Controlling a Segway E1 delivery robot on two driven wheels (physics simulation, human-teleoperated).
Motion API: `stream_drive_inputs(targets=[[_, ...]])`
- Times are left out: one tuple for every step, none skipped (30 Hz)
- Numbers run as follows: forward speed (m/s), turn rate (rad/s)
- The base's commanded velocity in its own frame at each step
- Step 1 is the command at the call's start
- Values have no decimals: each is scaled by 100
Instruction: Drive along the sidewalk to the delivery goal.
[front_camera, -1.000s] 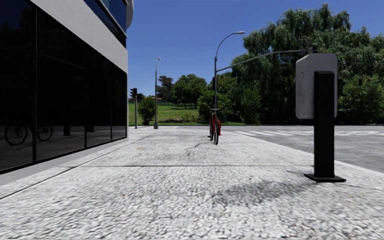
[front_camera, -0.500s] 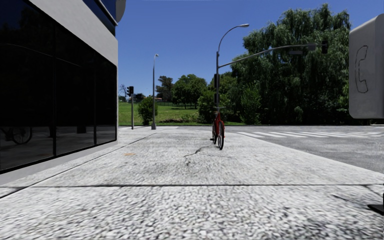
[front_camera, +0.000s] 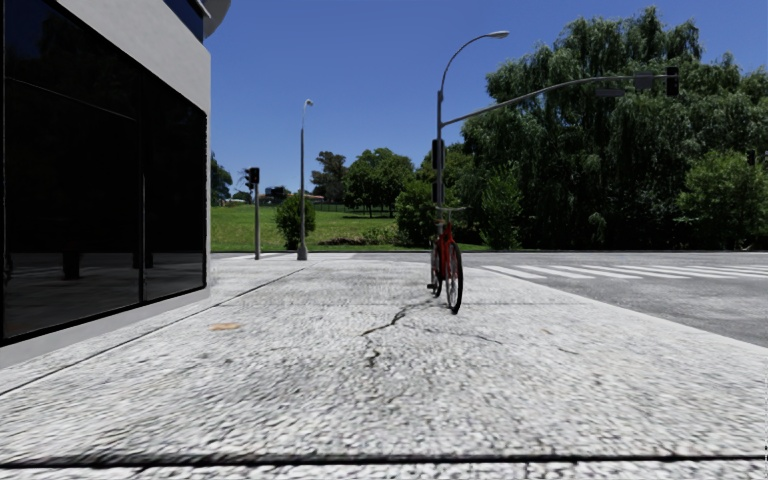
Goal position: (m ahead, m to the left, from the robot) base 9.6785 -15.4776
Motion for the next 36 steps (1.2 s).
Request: stream_drive_inputs(targets=[[174, 6], [173, 21], [173, 37], [173, 50], [173, 50], [173, 54], [173, 55], [173, 55], [173, 55], [173, 55], [173, 55], [173, 55], [173, 55], [173, 55], [173, 55], [173, 53], [173, 51], [173, 50], [173, 50], [173, 50], [173, 9], [173, 0], [173, 0], [173, 0], [176, 0], [178, 0], [178, 0], [183, 0], [189, 0], [200, 0], [200, 0], [200, 0], [200, 0], [200, 0], [200, 0], [200, 0]])
